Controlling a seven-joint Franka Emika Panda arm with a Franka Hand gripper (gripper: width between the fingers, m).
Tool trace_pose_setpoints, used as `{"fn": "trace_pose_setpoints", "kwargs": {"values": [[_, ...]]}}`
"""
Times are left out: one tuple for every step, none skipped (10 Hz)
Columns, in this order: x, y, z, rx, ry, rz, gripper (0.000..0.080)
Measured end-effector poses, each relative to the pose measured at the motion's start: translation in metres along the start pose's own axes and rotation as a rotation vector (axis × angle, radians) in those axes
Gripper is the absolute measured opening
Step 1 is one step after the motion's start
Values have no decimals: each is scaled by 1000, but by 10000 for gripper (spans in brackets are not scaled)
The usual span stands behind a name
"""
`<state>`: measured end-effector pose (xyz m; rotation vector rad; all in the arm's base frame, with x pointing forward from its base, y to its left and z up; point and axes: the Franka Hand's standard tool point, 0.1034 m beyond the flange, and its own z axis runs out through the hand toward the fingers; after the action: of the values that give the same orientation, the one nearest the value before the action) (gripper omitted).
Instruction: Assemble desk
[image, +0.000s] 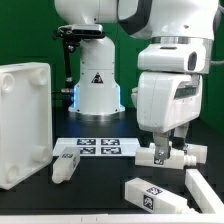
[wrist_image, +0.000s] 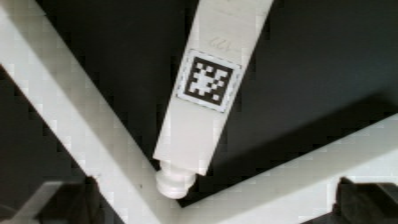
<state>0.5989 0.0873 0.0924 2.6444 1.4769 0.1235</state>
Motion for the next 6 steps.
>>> {"fn": "trace_pose_setpoints", "kwargs": {"values": [[0,1,1,-14,0,-10,649],[0,1,1,-15,-1,-6,649],[0,0,1,-14,-1,-4,649],[0,0,1,-14,1,-10,649],[-1,0,7,-15,12,-14,649],[-8,0,16,5,7,21,649]]}}
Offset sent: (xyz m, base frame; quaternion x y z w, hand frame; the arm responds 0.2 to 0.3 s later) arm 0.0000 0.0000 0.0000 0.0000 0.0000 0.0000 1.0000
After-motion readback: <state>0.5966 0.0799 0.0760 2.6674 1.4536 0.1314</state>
